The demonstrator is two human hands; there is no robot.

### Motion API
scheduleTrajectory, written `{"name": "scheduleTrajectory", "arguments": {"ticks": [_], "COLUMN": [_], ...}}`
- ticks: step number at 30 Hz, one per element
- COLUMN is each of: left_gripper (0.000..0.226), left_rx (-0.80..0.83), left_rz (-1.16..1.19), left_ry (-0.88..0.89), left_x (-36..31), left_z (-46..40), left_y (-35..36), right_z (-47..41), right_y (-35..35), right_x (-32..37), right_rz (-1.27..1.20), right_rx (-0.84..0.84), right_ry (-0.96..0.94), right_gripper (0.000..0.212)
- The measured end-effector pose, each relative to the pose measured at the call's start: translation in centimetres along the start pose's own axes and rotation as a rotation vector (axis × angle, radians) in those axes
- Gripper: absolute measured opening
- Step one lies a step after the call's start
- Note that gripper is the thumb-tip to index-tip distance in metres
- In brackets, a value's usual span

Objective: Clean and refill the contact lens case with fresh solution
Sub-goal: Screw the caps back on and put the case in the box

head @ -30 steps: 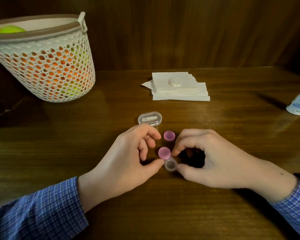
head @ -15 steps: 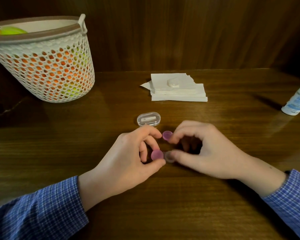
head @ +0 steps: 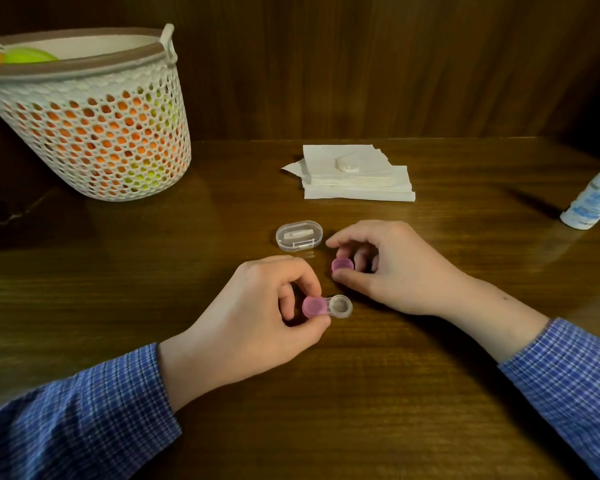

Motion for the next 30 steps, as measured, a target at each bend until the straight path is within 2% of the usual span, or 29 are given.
{"name": "scheduleTrajectory", "arguments": {"ticks": [4, 8, 17, 22, 30], "left_gripper": [0.018, 0.016, 0.013, 0.011, 0.011], "left_rx": [0.029, 0.029, 0.037, 0.04, 0.043], "left_rz": [-0.011, -0.032, -0.031, -0.029, -0.031], "left_ry": [0.016, 0.023, 0.016, 0.012, 0.009], "left_x": [0.0, 0.3, 0.3, 0.2, 0.2], "left_z": [0.0, 0.0, 0.0, 0.1, 0.1], "left_y": [0.0, 0.0, 0.0, -0.1, -0.1], "right_z": [0.5, 1.2, 2.7, 3.3, 3.6], "right_y": [-1.1, -1.7, -1.8, -1.2, -0.7], "right_x": [-0.5, -0.7, 0.2, 1.1, 1.6], "right_rz": [0.016, -0.001, -0.369, -0.296, -0.261], "right_rx": [0.051, 0.116, 0.119, 0.143, 0.203], "right_ry": [-0.02, -0.016, -0.07, -0.127, -0.151], "right_gripper": [0.026, 0.023, 0.024, 0.012, 0.011]}}
Point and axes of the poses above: each hand's wrist, its own z-axis away from the middle knuckle, its own y-axis out of the palm, x = y × z, the point moved 5 cm from there along -z, towards the middle knuckle, and after that the axes turned 11 degrees about y, right-handed, at the moved point
